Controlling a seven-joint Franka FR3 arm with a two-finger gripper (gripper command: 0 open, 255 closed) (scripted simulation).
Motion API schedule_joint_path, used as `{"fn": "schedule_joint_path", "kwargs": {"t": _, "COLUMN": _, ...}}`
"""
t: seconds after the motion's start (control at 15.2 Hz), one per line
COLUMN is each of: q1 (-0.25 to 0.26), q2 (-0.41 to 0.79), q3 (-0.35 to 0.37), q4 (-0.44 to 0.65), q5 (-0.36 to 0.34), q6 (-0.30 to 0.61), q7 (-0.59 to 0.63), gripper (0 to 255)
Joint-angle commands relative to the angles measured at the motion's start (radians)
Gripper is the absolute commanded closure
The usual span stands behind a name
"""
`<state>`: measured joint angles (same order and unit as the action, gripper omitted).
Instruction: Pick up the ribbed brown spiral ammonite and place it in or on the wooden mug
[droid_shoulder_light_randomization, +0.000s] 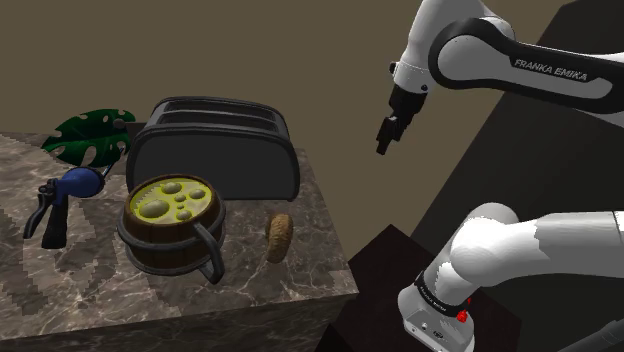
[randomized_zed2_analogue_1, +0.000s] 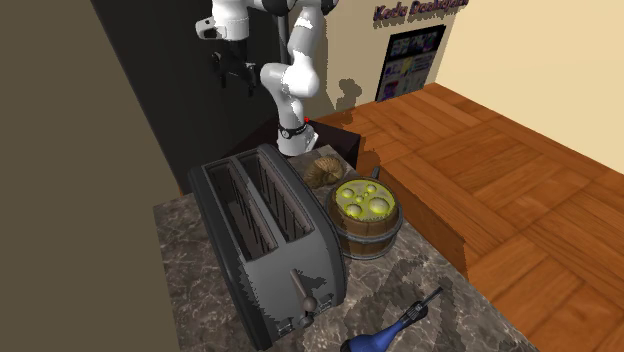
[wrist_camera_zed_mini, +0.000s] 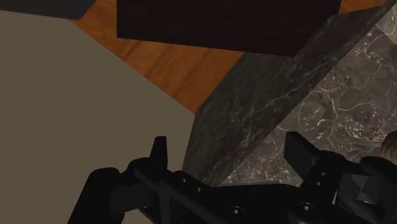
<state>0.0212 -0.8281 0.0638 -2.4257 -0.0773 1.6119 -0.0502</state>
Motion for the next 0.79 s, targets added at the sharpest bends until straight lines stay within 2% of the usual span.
{"fn": "schedule_joint_path", "kwargs": {"t": 0.0, "q1": 0.0, "q2": 0.0, "q3": 0.0, "q4": 0.0, "q5": 0.0, "q6": 0.0, "q7": 0.0, "gripper": 0}}
{"fn": "schedule_joint_path", "kwargs": {"t": 0.73, "q1": 0.055, "q2": 0.1, "q3": 0.223, "q4": -0.048, "q5": 0.227, "q6": 0.14, "q7": 0.346, "gripper": 0}}
